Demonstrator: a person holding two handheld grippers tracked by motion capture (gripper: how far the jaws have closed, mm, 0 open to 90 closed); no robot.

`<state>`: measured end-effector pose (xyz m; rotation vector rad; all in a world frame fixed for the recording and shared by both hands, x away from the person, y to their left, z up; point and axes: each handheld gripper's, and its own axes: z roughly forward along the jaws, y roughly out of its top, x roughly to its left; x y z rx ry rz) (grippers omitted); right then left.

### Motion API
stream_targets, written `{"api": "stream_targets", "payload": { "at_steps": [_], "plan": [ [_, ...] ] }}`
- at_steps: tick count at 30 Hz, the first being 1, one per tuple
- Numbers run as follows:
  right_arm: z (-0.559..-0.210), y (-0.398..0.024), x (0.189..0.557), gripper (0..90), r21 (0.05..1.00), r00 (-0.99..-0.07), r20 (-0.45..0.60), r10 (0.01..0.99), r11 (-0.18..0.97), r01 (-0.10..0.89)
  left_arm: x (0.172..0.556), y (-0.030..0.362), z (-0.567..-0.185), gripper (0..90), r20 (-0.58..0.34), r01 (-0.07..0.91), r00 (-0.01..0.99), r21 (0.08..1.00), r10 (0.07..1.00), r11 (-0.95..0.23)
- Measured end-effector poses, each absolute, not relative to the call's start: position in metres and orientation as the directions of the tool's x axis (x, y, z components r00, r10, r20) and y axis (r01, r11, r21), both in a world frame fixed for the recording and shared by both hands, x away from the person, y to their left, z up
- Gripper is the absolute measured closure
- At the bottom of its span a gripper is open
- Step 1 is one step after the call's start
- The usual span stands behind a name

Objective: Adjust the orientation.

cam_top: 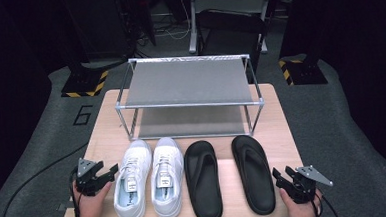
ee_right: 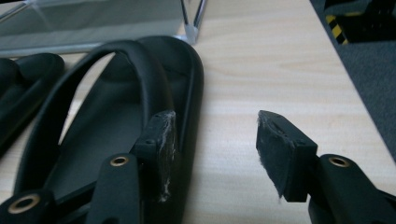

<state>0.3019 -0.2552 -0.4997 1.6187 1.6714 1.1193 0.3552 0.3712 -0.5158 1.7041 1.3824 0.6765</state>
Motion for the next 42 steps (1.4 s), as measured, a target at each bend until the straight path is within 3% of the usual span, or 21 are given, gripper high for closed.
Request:
{"api": "stream_targets", "payload": {
  "at_steps": [1, 4, 7, 15, 20, 27, 42],
  "plan": [
    [-0.496, -0.252, 0.303, 39.0, 0.848, -0.136, 0.165, 0.977, -0.071, 0.525, 0.355, 0.372, -0.515, 35.9, -0.088, 0.521, 0.252, 0.851, 0.964, -0.059],
    [-0.489, -0.243, 0.303, 37.9, 0.850, -0.167, 0.168, 0.972, -0.056, 0.525, 0.354, 0.372, -0.515, 35.9, -0.091, 0.523, 0.248, 0.851, 0.965, -0.054],
    [-0.482, -0.231, 0.300, 43.8, 0.858, -0.199, 0.147, 0.969, -0.025, 0.514, 0.354, 0.374, -0.515, 35.9, -0.094, 0.521, 0.240, 0.853, 0.966, -0.047],
    [-0.473, -0.189, 0.285, 49.3, 0.881, -0.272, 0.136, 0.953, 0.010, 0.474, 0.353, 0.374, -0.516, 36.2, -0.095, 0.517, 0.235, 0.855, 0.967, -0.042],
    [-0.474, -0.168, 0.285, 49.2, 0.872, -0.337, 0.170, 0.926, 0.019, 0.490, 0.354, 0.373, -0.517, 36.2, -0.093, 0.508, 0.233, 0.861, 0.968, -0.040],
    [-0.490, -0.130, 0.288, 51.3, 0.834, -0.423, 0.138, 0.895, 0.125, 0.537, 0.354, 0.375, -0.518, 36.3, -0.091, 0.519, 0.228, 0.854, 0.969, -0.042],
    [-0.500, -0.109, 0.284, 58.0, 0.814, -0.421, 0.157, 0.893, 0.124, 0.567, 0.353, 0.375, -0.518, 36.3, -0.086, 0.521, 0.221, 0.852, 0.972, -0.043]
  ]
}}
